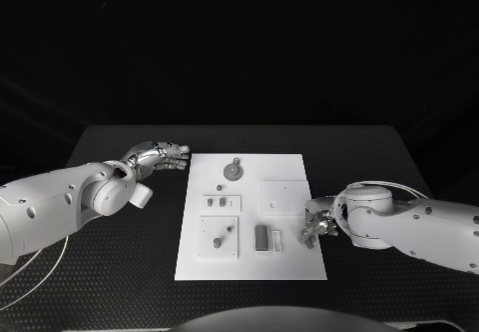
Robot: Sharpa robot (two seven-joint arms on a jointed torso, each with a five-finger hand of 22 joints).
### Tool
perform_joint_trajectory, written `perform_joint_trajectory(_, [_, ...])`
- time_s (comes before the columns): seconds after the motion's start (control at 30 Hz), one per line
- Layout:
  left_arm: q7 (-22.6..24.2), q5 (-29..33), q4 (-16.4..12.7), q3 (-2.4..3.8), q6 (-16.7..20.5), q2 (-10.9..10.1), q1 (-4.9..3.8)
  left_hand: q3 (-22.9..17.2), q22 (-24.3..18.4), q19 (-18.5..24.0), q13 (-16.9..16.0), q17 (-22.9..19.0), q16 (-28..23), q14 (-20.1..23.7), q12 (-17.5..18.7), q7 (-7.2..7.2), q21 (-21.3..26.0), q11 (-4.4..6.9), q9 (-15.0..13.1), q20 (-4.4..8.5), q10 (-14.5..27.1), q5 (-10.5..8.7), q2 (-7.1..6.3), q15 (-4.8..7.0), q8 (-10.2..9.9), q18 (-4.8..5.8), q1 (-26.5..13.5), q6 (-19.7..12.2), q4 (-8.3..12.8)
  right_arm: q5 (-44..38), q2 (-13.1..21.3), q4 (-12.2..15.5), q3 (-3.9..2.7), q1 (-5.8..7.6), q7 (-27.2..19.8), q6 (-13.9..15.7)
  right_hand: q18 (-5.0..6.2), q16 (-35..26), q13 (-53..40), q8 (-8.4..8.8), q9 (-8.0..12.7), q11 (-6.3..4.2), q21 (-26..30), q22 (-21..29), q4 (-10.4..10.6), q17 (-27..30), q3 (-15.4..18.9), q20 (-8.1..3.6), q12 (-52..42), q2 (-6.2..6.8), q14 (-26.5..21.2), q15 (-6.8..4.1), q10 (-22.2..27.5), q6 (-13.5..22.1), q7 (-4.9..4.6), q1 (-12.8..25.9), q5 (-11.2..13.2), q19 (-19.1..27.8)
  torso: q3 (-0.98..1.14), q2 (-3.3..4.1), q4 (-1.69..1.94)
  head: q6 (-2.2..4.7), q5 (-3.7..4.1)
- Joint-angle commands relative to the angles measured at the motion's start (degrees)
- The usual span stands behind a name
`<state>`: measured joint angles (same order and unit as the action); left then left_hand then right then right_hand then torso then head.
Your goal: Assemble the parts on the task board
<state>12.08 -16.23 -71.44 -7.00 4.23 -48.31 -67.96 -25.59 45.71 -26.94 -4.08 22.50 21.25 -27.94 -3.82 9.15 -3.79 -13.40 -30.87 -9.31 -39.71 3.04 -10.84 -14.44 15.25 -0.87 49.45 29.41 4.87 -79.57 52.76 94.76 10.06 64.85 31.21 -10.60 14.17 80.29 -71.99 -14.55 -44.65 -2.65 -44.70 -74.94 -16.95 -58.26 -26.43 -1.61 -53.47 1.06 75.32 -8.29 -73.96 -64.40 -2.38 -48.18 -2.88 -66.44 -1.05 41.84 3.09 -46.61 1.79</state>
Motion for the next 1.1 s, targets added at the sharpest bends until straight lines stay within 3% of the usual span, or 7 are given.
perform_joint_trajectory(0.03, [0.2,0.3,-0.2,0.02,-0.9,0.0,-0.06,0.4,0.1,0.4,0.0,0.1,0.2,-0.1,-0.2,4.9,-0.3,-0.07,-0.1,0.19,-0.5,-0.14,0.66,-0.13,0.2,0.87,0.1,0.1,-0.1,-3.2,0.0,-0.7,0.74,-0.94,1.2,-1.5,0.83,0.1,-0.1,2.9,0.4,0.2,-0.3,-1.1,0.1,0.3,0.5,-0.06,0.2,0.39,-0.5,-0.04,0.3,2.7,-1.53,-1.5,0.1,0.5,0.0,-0.01,-0.02,-0.07,0.07])
perform_joint_trajectory(0.23, [0.1,0.3,-0.2,0.02,-0.9,0.0,-0.06,0.5,0.1,0.4,0.0,0.1,0.2,-0.1,-0.2,4.9,-0.3,-0.1,-0.1,0.19,-0.5,-0.15,0.7,-0.14,0.2,0.87,0.2,0.1,0.0,-2.7,-0.1,-0.3,0.75,-1.01,0.7,-1.0,0.83,0.0,-0.1,5.25,1.9,1.32,-0.2,-1.1,0.1,1.0,0.8,0.07,0.2,0.91,-1.0,0.93,0.5,5.9,-2.73,-5.1,0.1,0.8,0.03,0.0,0.0,-0.02,0.17])
perform_joint_trajectory(0.5, [0.0,0.3,-0.2,0.02,-1.0,0.0,-0.06,0.6,0.1,0.4,0.0,0.1,0.2,-0.1,-0.2,4.9,-0.4,-0.13,-0.1,0.2,-0.6,-0.15,0.77,-0.16,0.1,0.87,0.2,0.0,0.1,-2.8,-0.1,0.2,0.75,-1.02,0.3,-1.3,0.83,-0.4,-0.1,5.95,2.7,1.8,0.0,-1.0,0.0,2.1,1.7,0.48,0.5,1.09,-2.0,1.44,1.2,6.4,-3.2,-7.5,0.1,1.3,0.02,0.02,0.02,-0.14,0.29])
perform_joint_trajectory(0.6, [0.1,0.3,-0.2,0.02,-1.0,0.0,-0.06,0.7,0.1,0.4,0.0,0.1,0.2,-0.1,-0.2,4.9,-0.4,-0.14,-0.1,0.2,-0.6,-0.15,0.79,-0.16,0.1,0.87,0.2,0.0,0.2,-2.8,-0.2,0.1,0.74,-1.03,0.1,-0.8,0.83,-0.3,-0.1,5.97,2.8,1.78,0.0,-1.0,0.0,1.9,1.1,0.46,0.5,-0.2,-2.0,1.44,1.2,6.2,-3.16,-9.2,0.1,1.4,0.02,0.01,-0.01,-0.14,0.32])
perform_joint_trajectory(0.67, [0.1,0.3,-0.2,0.02,-1.0,0.0,-0.06,0.7,0.1,0.4,0.0,0.1,0.2,-0.1,-0.2,4.9,-0.4,-0.14,-0.1,0.19,-0.6,-0.15,0.81,-0.16,0.1,0.87,0.2,0.0,0.2,-2.5,-0.2,0.1,0.74,-1.03,0.0,-0.6,0.73,-0.3,0.0,6.05,3.3,1.87,0.1,-0.9,0.4,1.9,-3.3,0.9,0.5,-0.57,-1.8,1.55,0.9,5.8,-3.22,-10.9,0.1,1.2,0.02,0.0,-0.04,-0.15,0.33])
perform_joint_trajectory(0.77, [0.1,0.3,-0.2,0.02,-1.1,0.0,-0.06,0.7,0.1,0.4,0.0,0.1,0.2,-0.2,-0.2,4.9,-0.4,-0.15,-0.1,0.19,-0.6,-0.15,0.85,-0.15,0.1,0.87,0.2,0.0,0.2,-1.5,-0.2,0.2,0.73,-1.03,-0.2,-0.3,0.83,-0.1,0.0,6.02,3.7,1.83,0.0,-1.0,0.2,1.8,-5.4,1.16,0.4,-1.47,-1.6,1.58,0.7,5.3,-3.2,-9.9,0.1,1.1,0.03,-0.01,-0.04,-0.18,0.33])
perform_joint_trajectory(1.1, [0.0,0.3,-0.2,0.02,-1.1,0.0,-0.06,0.9,0.1,0.4,0.0,0.2,0.3,-0.2,-0.2,4.9,-0.4,-0.19,-0.1,0.2,-0.7,-0.15,0.97,-0.14,0.1,0.86,0.1,0.0,0.2,4.1,0.3,0.4,0.69,-0.99,-0.8,2.5,0.83,0.2,0.1,5.31,3.8,1.38,-0.4,-1.2,0.1,1.5,-7.7,1.02,0.3,-2.51,-1.1,1.27,0.2,3.7,-2.7,-8.7,0.1,0.8,-0.01,0.01,0.02,-0.25,0.29])
